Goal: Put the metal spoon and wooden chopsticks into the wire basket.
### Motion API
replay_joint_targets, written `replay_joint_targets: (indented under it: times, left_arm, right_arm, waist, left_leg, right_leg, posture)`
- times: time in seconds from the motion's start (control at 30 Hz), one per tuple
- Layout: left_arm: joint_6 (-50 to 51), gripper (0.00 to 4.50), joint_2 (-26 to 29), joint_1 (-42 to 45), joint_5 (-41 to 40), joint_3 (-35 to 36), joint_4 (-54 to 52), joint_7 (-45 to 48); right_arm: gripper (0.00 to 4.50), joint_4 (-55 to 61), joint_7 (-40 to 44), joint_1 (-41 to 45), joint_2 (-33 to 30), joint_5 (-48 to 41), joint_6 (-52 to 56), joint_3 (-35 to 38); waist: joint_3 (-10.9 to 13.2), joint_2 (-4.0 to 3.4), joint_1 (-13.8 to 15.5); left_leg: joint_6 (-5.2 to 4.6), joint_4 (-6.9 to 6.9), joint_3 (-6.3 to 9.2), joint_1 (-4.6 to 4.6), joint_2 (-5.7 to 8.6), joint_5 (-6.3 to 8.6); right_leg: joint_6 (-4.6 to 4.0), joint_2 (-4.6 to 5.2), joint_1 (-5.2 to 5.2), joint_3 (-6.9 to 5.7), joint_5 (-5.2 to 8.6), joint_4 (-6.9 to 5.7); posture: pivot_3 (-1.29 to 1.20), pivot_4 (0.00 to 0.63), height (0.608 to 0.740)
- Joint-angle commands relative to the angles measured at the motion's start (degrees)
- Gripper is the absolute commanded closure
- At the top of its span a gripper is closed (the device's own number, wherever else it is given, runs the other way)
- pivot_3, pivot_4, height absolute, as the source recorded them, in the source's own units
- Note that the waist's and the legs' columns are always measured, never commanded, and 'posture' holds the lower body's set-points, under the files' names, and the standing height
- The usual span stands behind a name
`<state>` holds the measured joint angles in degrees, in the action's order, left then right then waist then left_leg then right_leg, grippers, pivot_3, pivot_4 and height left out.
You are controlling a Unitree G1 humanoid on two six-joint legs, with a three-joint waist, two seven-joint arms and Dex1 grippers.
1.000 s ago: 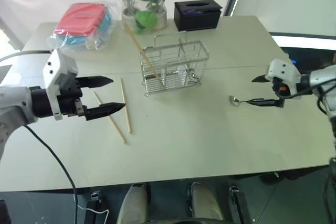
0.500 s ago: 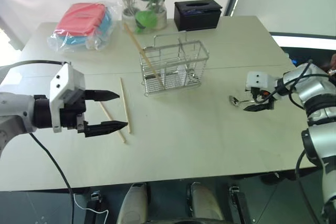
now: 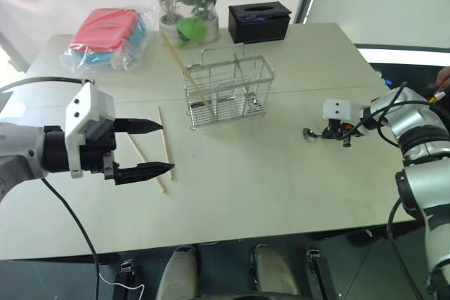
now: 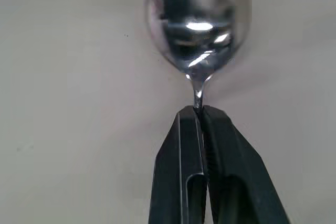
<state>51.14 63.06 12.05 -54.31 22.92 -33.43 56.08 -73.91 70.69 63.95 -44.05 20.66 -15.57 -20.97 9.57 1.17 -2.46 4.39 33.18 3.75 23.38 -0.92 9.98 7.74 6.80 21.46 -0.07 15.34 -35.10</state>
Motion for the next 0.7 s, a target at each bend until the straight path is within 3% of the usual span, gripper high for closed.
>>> replay_joint_targets:
  times: [0.03,0.2,0.43,0.57,0.7]
  left_arm:
    - [-0.42,0.0,1.0,1.45,-0.77,1.36,0.01,-0.34]
    - [-1.06,0.0,0.65,2.52,0.05,0.44,1.37,-0.65]
    - [-1.49,0.0,0.28,4.92,0.53,-0.84,3.34,-1.53]
    - [-2.03,0.0,-0.25,6.36,1.22,-1.78,4.44,-2.07]
    - [-2.39,0.0,-1.23,8.73,2.01,-2.69,6.37,-3.18]
  right_arm:
    - [4.48,0.09,-0.2,0.36,-0.55,-0.25,-0.64,1.47]
    - [4.48,1.18,0.31,0.56,-0.51,-2.04,-1.86,3.35]
    - [4.48,13.93,12.71,-3.05,0.27,-13.73,2.3,11.39]
    - [4.48,42.26,21.31,-14.19,-2.04,-27.3,20.43,16.17]
    - [4.48,63.03,16.19,-17.43,-1.24,-39.5,43.66,21.7]
  waist:
    - [0.01,-0.02,-0.06]
    - [0.02,-0.02,-0.06]
    - [0.04,-0.03,-0.07]
    - [0.04,-0.02,0.52]
    - [0.12,-0.14,0.65]
  left_leg:
    - [0.0,0.0,-0.01,0.0,0.0,0.0]
    - [0.0,-0.01,-0.01,0.0,0.0,0.0]
    - [0.0,-0.03,0.0,0.0,0.0,0.0]
    - [-0.01,-0.07,0.02,0.02,0.0,0.01]
    - [-0.02,-0.02,0.01,0.03,0.0,0.01]
  right_leg:
    - [0.0,0.0,0.0,0.0,0.0,0.0]
    - [0.0,0.0,0.01,0.0,0.0,0.0]
    - [0.06,-0.01,0.01,0.0,-0.02,-0.01]
    - [0.26,0.0,-0.01,0.0,-0.07,-0.01]
    - [0.3,-0.01,0.02,0.0,-0.07,-0.08]
  posture:
    - [0.0,0.15,0.715]
    - [0.0,0.15,0.715]
    - [0.0,0.15,0.715]
    - [0.0,0.15,0.715]
    - [0.0,0.15,0.715]
